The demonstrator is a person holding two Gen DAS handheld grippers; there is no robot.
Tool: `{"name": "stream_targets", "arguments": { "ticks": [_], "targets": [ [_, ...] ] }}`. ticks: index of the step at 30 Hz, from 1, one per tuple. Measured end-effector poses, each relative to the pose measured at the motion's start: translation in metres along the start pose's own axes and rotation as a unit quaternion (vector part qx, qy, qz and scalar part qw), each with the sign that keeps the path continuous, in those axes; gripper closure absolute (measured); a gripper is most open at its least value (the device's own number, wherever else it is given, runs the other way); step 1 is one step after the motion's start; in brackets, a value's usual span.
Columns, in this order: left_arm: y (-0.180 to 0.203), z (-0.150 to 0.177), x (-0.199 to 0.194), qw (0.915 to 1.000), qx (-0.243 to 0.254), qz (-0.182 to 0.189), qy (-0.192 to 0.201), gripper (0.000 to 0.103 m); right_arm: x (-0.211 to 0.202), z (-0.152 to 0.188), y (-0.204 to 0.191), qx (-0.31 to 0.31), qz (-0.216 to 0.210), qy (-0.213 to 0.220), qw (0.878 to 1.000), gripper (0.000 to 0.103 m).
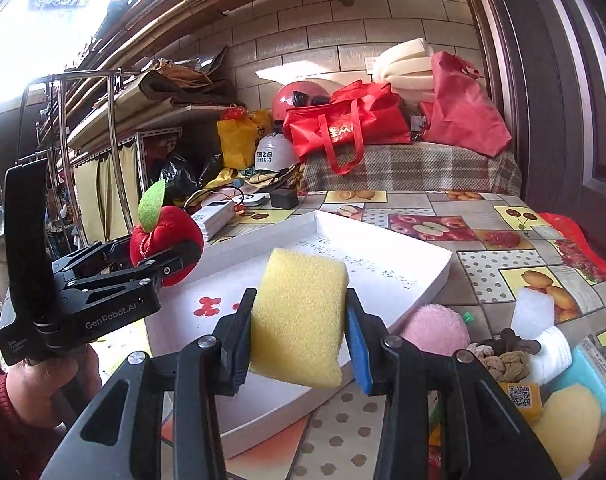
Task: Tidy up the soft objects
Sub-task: 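Carry the apple plush with the left and sponge with the right over the white tray, then lower the sponge into the tray with the right while the left lowers the apple plush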
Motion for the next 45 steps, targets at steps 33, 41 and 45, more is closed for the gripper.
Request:
{"name": "stream_targets", "arguments": {
  "ticks": [33,41,45],
  "targets": [
    [-0.029,-0.017,0.064,0.9955,-0.049,-0.050,-0.064,0.000,0.079,-0.031,0.000,-0.035,0.050,-0.035,0.997,0.017],
    [-0.018,-0.018,0.042,0.9981,-0.025,-0.057,-0.001,0.000,0.064,-0.029,0.005,-0.015,0.075,-0.004,0.997,0.016],
    [-0.014,-0.017,0.028,0.9975,-0.016,-0.060,0.035,0.000,0.049,-0.026,0.000,-0.018,0.065,0.010,0.998,0.016]
  ]
}}
Point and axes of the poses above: each gripper's, at about its wrist camera, not at the fingertips, and x roughly the way its jaws point, y to its right, z to its underside, the point moved 1 cm from there along x, roughly the way its jaws point, and after that the axes turned 10 degrees about -x, right-handed, at the moved point
